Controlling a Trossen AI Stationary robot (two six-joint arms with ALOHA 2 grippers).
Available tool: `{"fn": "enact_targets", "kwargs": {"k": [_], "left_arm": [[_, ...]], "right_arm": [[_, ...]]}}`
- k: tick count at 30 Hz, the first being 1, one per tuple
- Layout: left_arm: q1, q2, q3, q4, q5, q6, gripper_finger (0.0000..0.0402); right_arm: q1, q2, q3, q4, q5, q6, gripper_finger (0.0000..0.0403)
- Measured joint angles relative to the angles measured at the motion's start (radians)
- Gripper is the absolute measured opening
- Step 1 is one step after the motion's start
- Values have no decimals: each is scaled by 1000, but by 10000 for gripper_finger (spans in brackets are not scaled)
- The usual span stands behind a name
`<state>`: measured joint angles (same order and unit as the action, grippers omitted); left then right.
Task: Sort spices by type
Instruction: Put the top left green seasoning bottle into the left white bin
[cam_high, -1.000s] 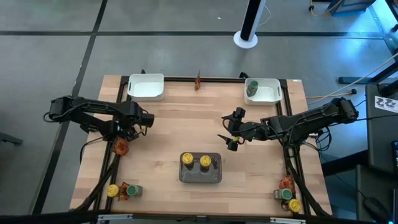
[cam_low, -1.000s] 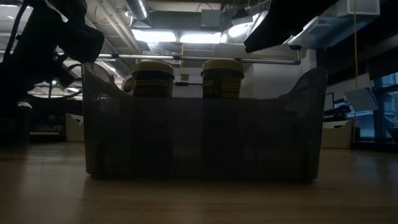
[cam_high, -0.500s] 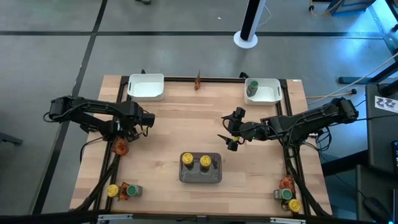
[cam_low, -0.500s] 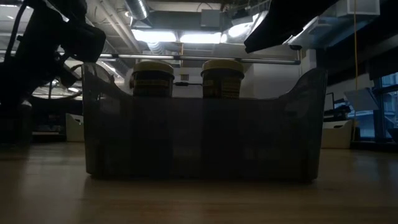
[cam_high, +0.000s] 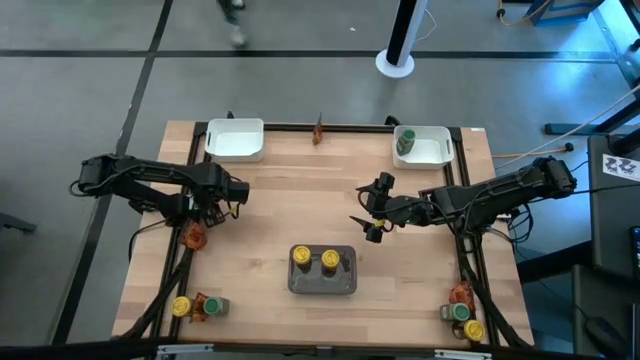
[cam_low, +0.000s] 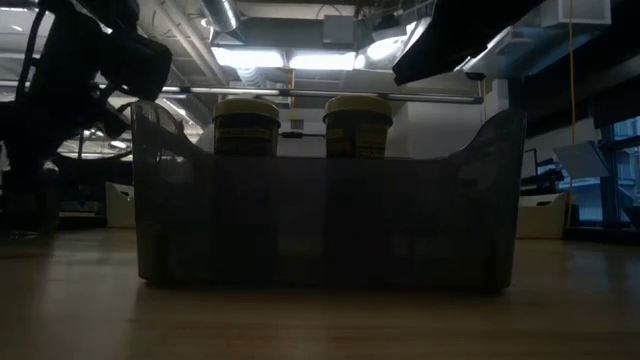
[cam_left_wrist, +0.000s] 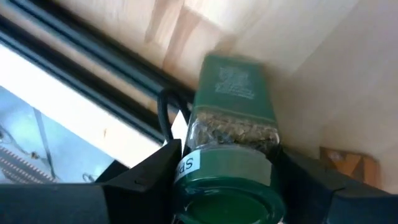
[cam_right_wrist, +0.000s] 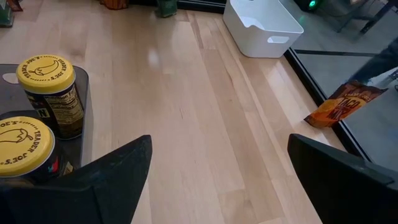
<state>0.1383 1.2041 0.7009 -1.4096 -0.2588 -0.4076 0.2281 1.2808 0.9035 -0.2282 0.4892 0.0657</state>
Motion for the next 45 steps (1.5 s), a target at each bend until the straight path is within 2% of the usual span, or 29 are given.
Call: {"fn": "enact_targets", "kwargs": {"k": [6, 10, 21, 25, 31, 38, 45], "left_arm": [[1, 1, -2, 74, -1, 2, 205], [1, 1, -2, 89, -2, 13, 187], [2, 1, 6, 72, 5, 14, 184], [2, 1, 77, 71, 3, 12, 184], [11, 1, 247, 59, -23, 23, 183], [114, 1, 405, 73, -95, 25, 183], [275, 1, 437, 178, -97, 75, 183]], "right_arm": [[0, 0, 0, 2, 0, -4, 374], [0, 0, 0, 7, 0, -14, 374], [0, 0, 0, 20, 0, -20, 374], [0, 0, 0, 21, 0, -20, 374], [0, 0, 0, 22, 0, -20, 374], [0, 0, 0, 22, 0, -20, 374], [0, 0, 0, 22, 0, -19, 374]]}}
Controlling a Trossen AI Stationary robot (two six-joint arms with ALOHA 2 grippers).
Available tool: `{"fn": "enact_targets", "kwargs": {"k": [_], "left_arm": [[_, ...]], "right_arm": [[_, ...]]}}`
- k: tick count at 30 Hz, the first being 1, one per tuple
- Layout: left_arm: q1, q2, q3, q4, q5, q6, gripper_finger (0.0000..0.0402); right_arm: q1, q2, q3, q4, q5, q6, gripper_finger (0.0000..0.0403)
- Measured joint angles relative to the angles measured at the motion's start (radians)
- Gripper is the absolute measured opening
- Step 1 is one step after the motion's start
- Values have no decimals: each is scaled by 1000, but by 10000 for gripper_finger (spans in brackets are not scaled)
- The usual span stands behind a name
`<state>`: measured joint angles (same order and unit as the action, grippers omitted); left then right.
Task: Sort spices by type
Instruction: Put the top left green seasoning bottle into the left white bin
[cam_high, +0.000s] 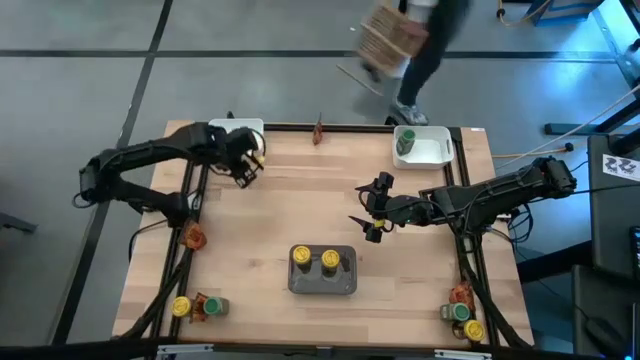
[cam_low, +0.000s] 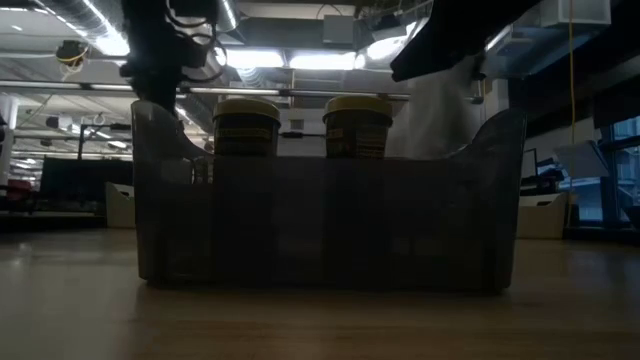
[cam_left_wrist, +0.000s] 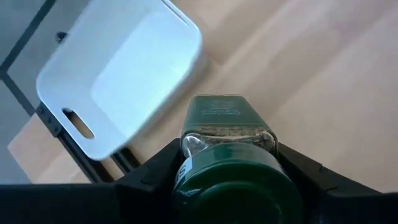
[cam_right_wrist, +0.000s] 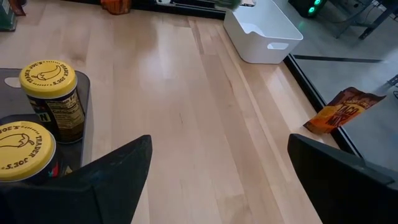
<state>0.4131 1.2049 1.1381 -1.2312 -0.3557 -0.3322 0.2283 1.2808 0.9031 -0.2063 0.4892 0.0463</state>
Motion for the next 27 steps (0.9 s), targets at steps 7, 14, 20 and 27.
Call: {"fn": "enact_targets", "kwargs": {"k": [7, 14, 20, 27], "left_arm": [[174, 0, 0, 122, 0, 23, 183], [294, 8, -1, 184, 15, 46, 183], [371, 88, -1, 243, 101, 65, 183], [434, 190, -2, 330, 143, 78, 183]], "right_arm": [[0, 0, 0, 0, 0, 0, 374], [0, 0, 0, 0, 0, -2, 374], [0, 0, 0, 4, 0, -3, 374], [0, 0, 0, 23, 0, -29, 374]]}}
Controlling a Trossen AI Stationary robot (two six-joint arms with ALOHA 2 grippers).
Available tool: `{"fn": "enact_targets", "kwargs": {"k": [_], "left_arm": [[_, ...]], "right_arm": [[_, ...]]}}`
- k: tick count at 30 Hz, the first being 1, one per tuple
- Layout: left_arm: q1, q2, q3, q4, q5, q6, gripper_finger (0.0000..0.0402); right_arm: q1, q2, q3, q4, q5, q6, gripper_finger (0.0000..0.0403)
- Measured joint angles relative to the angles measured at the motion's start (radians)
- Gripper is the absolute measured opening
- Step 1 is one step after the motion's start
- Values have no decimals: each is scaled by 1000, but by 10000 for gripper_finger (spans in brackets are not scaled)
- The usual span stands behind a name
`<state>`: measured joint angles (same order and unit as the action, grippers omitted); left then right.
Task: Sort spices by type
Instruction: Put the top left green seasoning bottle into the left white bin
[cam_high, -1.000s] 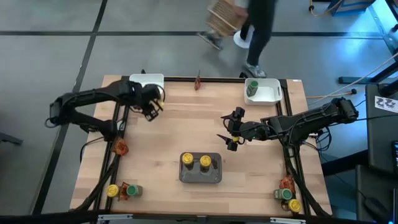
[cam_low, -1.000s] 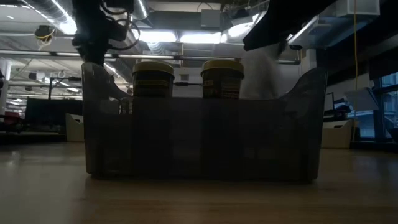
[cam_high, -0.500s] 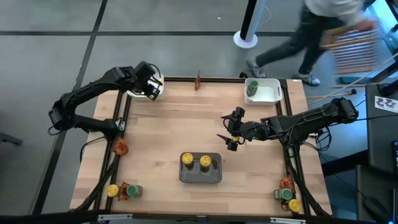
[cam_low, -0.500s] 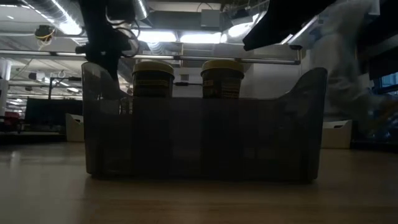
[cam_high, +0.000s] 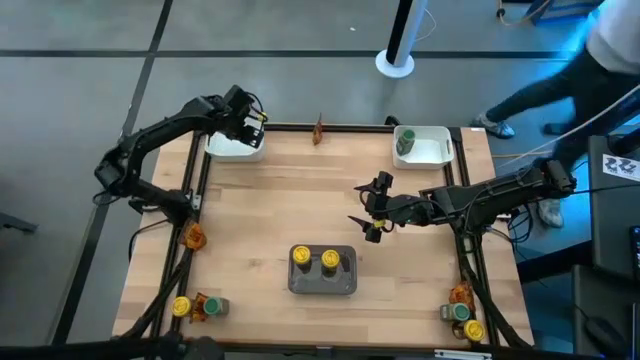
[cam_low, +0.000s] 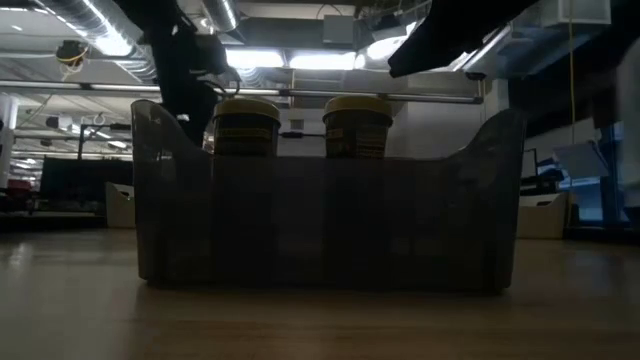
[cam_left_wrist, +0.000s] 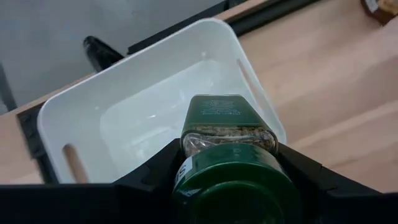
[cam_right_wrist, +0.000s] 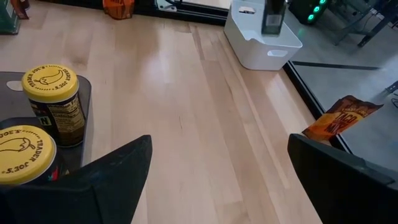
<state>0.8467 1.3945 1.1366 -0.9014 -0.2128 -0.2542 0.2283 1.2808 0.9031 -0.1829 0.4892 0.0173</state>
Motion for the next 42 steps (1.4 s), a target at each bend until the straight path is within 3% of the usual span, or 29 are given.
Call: {"fn": "enact_targets", "kwargs": {"k": [6, 25, 42], "left_arm": [[32, 63, 0, 92, 14, -29, 183], [65, 238, 0, 151, 57, -83, 201], [65, 254, -1, 185, 41, -78, 212]], "right_arm": [[0, 0, 0, -1, 0, -4, 374], [0, 0, 0, -3, -2, -4, 374], [0, 0, 0, -7, -3, -5, 374]]}}
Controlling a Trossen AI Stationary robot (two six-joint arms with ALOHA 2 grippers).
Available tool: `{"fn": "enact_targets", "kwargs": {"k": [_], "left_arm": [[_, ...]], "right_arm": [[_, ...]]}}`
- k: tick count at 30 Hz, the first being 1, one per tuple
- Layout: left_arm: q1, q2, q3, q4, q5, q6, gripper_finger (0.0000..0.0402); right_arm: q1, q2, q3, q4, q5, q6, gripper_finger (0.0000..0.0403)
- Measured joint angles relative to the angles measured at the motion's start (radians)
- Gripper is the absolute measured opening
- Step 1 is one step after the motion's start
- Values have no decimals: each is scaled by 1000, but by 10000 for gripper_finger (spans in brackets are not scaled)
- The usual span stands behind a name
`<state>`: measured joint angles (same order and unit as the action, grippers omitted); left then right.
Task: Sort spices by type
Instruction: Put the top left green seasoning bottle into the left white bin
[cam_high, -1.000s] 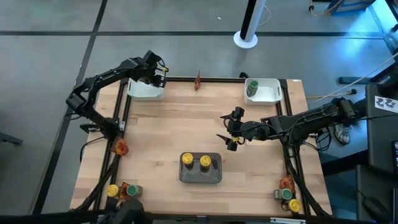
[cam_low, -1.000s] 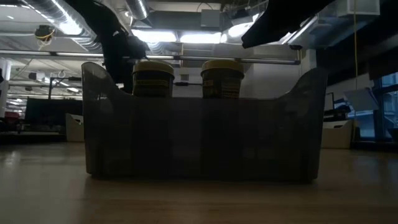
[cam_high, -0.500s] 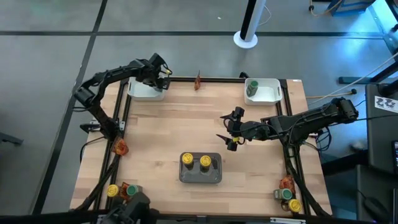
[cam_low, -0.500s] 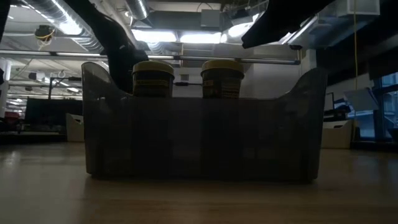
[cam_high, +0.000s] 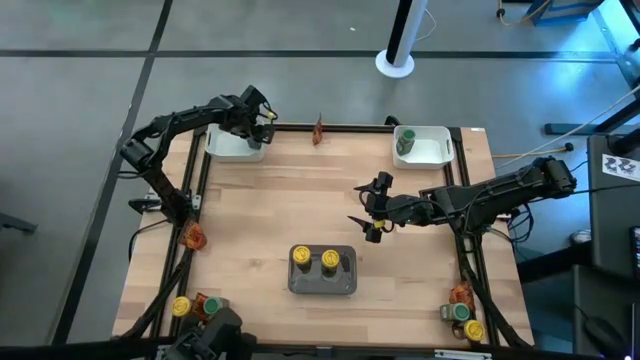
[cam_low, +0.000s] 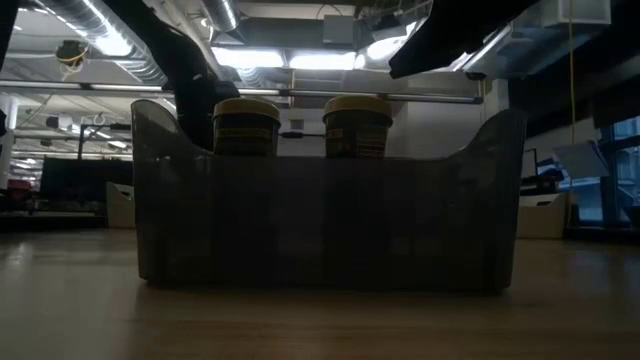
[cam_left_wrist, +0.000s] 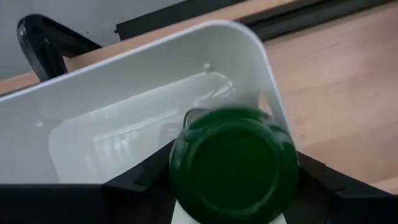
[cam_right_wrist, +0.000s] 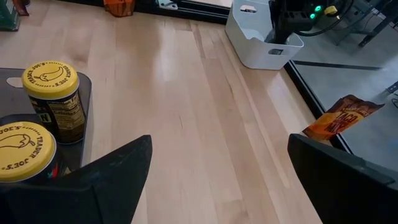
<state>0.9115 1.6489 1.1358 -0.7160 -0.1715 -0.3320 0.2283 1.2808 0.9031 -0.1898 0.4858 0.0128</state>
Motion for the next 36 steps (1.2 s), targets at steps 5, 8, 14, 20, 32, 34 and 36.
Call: {"fn": "enact_targets", "kwargs": {"k": [5, 8, 14, 20, 32, 34, 36], "left_arm": [[-1, 0, 0, 11, 0, -8, 213], [-2, 0, 0, 12, 0, -8, 213], [-2, 0, 0, 13, -10, -21, 214], [-3, 0, 0, -1, -21, -9, 236], [-13, -72, 0, -53, -23, 34, 253], [-20, -98, 1, -82, -23, 48, 253], [-30, -124, 1, -109, -23, 51, 253]], "right_arm": [[0, 0, 0, 1, 0, 0, 374], [0, 0, 0, 1, 0, 0, 374], [0, 0, 0, 1, 0, 0, 374], [0, 0, 0, 1, 0, 0, 374], [0, 0, 0, 1, -1, 0, 374], [0, 0, 0, 1, -1, 0, 374], [0, 0, 0, 1, -1, 0, 374]]}}
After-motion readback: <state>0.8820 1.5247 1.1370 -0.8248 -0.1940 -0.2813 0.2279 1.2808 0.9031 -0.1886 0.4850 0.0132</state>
